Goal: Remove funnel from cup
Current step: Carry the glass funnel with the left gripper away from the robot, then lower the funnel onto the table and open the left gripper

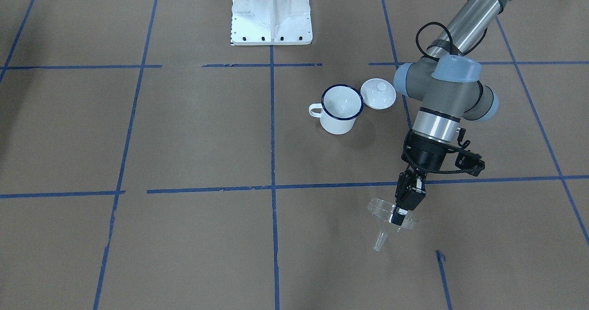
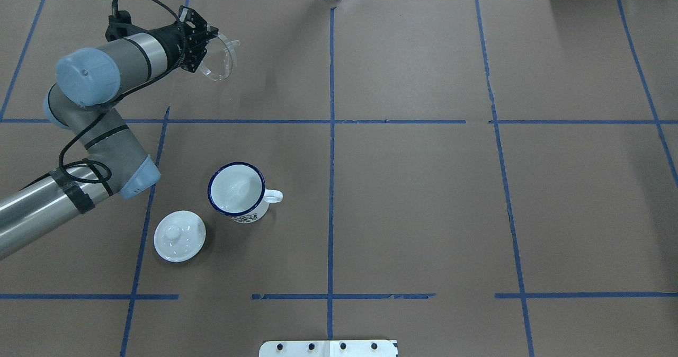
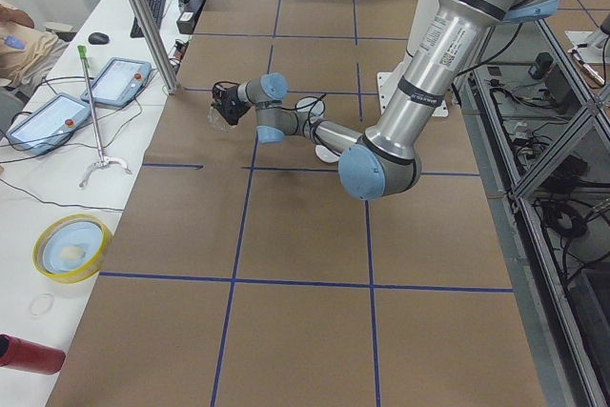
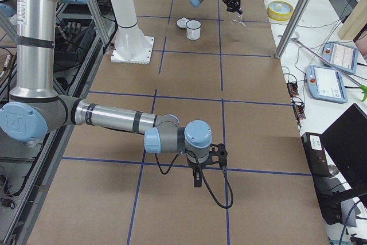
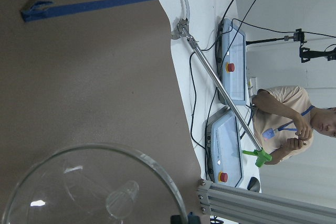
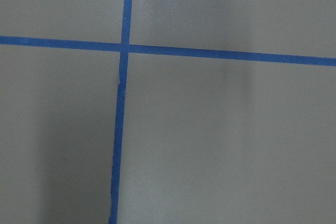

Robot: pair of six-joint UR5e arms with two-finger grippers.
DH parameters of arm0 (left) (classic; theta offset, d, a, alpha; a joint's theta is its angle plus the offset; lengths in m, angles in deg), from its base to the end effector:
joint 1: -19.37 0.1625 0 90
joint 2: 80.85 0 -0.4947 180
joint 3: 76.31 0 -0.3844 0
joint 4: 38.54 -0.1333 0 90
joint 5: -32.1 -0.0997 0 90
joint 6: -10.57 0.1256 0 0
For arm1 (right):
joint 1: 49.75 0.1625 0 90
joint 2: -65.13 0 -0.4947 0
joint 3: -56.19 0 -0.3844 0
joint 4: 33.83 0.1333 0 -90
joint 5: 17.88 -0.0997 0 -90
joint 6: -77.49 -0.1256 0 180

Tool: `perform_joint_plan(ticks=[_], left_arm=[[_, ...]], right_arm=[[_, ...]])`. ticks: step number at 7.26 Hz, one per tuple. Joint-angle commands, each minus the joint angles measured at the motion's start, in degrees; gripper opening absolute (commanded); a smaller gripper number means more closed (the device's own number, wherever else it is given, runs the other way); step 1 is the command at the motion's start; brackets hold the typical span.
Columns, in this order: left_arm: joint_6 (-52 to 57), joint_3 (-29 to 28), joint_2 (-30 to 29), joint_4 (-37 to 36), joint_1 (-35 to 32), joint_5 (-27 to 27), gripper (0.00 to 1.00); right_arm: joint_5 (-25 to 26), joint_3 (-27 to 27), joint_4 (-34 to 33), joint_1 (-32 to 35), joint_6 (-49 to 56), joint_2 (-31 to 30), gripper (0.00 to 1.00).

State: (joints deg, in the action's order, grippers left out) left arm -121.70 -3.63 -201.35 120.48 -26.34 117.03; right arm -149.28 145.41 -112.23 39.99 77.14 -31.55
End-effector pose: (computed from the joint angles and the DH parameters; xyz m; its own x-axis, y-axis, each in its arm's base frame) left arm 0.4293 -0.6469 0.4193 -0.4506 -0.4976 -0.7412 0.6366 0.4030 -0.6575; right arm 0.0483 -0.4301 0.7905 0.7499 -0.0451 0.6600 -0.0001 0.9977 0.0682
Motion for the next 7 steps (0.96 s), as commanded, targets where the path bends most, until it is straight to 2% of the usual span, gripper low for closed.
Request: perform_joint_plan(ticks=[1, 7], left_arm=[[-0.3, -2.3, 0.3, 4.0, 1.6, -0.4, 0.00], [-0.3, -3.9, 0.4, 5.1, 3.1, -0.4, 0.00]], right_arm=[[0.0, 0.0, 0.0, 0.0, 0.0, 0.0, 1.00], [0.0, 0.0, 0.0, 0.0, 0.0, 0.0, 1.00]])
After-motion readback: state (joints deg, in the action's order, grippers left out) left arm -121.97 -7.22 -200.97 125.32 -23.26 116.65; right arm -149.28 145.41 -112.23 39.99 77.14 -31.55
